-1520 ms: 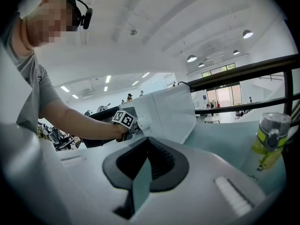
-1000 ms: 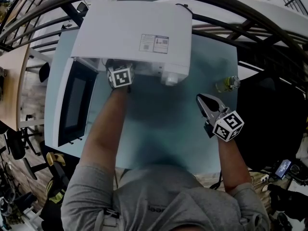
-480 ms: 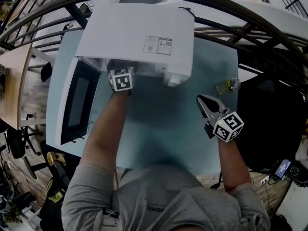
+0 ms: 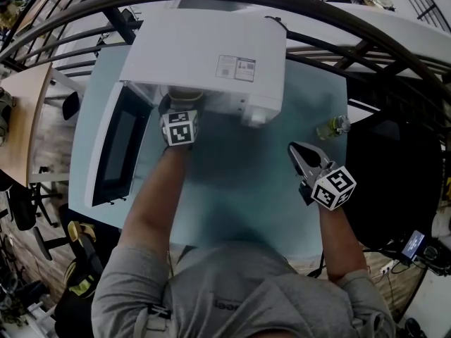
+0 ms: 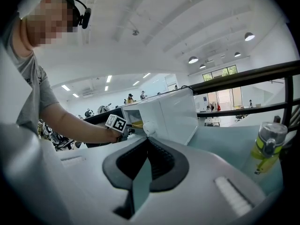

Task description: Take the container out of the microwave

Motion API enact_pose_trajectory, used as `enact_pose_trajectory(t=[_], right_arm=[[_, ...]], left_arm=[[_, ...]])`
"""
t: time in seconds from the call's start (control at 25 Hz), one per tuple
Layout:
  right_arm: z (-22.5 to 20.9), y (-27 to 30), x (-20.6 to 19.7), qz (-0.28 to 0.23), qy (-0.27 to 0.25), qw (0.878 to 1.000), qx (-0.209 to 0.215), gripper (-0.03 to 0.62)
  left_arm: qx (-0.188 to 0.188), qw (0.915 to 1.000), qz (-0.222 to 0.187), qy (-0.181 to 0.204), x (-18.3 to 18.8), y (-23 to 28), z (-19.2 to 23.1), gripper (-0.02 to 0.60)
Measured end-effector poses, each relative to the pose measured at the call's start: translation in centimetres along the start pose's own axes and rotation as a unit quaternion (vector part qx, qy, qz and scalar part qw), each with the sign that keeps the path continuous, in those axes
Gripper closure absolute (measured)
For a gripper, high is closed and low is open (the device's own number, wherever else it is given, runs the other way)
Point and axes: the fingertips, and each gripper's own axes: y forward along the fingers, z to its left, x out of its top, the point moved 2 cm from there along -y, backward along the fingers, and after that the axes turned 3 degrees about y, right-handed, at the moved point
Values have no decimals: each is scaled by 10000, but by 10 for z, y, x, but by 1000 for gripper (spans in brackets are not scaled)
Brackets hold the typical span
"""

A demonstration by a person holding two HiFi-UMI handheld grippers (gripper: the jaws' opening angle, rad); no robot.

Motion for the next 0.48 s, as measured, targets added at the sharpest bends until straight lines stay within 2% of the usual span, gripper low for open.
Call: enact_pose_trajectory(t=[0.48], right_arm=[[10,-8,1,-11,-24,10000,-11,589]], left_arm=[[-57,9993,-334,-155,9,-25,2,101]])
